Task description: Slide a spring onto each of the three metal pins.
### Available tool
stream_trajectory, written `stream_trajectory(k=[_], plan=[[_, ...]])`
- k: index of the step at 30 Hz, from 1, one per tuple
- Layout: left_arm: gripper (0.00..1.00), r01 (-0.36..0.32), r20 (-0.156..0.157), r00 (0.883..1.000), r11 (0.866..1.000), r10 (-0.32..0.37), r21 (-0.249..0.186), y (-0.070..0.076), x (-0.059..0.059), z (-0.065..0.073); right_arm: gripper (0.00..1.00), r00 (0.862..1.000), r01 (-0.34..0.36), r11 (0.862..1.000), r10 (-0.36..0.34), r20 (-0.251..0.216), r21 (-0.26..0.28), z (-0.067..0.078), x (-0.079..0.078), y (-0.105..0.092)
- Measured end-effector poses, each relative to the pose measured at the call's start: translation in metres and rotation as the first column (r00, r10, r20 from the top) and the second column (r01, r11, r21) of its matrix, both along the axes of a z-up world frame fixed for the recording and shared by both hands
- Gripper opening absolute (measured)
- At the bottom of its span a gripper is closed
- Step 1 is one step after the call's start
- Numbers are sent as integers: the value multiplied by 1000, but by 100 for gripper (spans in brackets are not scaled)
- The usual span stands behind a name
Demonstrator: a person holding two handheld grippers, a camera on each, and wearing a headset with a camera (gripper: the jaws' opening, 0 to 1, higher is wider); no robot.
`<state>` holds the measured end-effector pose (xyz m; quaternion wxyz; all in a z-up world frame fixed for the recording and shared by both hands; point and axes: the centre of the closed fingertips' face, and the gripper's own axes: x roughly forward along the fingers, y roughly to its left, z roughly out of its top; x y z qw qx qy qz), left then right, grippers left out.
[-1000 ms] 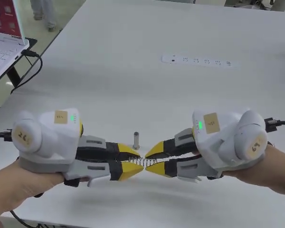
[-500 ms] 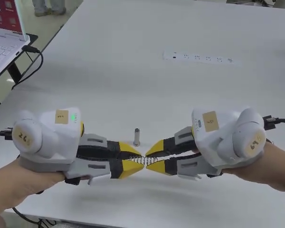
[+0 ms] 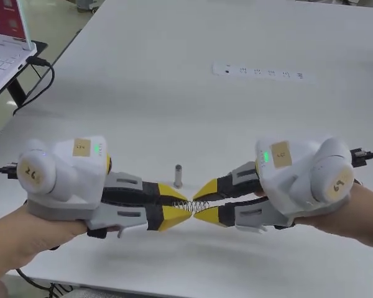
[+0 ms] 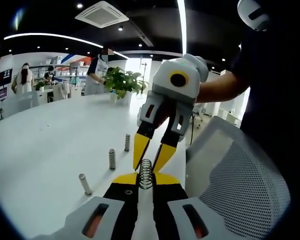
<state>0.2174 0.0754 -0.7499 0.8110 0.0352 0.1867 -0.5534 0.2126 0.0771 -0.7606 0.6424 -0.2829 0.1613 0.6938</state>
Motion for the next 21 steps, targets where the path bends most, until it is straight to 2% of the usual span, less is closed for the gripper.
stream_trajectory(k=[6, 11, 21], plan=[[2, -3, -8, 1000, 1000, 3, -6, 0, 0, 0, 9, 1000, 29, 999, -29, -12, -25, -4, 5, -8], [2, -2, -10, 1000, 1000, 2, -24, 0, 0, 4, 8, 996, 58, 998, -58, -62, 8, -3, 5, -10], [2, -5, -17, 1000, 999, 4, -40, -1, -1, 6, 6, 992, 80, 996, -75, -105, 48, 2, 5, -10]])
